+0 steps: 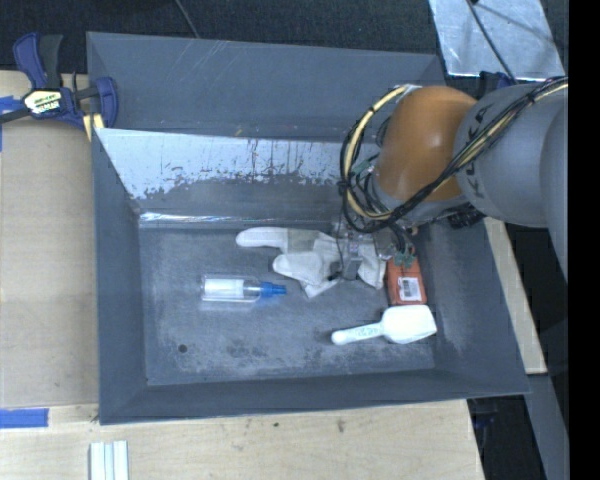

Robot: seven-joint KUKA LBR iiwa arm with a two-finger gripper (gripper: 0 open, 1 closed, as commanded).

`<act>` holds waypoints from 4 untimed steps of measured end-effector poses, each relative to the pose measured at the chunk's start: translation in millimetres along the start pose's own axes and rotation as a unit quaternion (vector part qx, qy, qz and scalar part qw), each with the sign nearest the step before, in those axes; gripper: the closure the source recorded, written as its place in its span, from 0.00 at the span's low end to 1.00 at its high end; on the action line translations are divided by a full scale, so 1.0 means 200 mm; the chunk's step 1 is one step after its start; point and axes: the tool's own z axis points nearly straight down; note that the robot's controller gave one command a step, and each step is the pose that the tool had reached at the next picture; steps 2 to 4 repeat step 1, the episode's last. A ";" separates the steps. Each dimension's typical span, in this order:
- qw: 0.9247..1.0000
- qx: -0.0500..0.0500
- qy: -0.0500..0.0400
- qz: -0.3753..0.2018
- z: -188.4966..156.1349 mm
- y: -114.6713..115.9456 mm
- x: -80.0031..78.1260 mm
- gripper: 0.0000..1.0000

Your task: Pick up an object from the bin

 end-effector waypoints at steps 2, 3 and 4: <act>1.000 0.000 -0.002 0.016 -0.82 -0.03 0.02 1.00; 1.000 0.000 -0.002 0.016 -0.82 -0.03 0.02 1.00; 1.000 0.000 -0.002 0.016 -0.82 -0.03 0.02 1.00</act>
Offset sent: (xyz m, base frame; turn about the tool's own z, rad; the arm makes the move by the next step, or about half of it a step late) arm 0.0000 0.0000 0.0000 0.0000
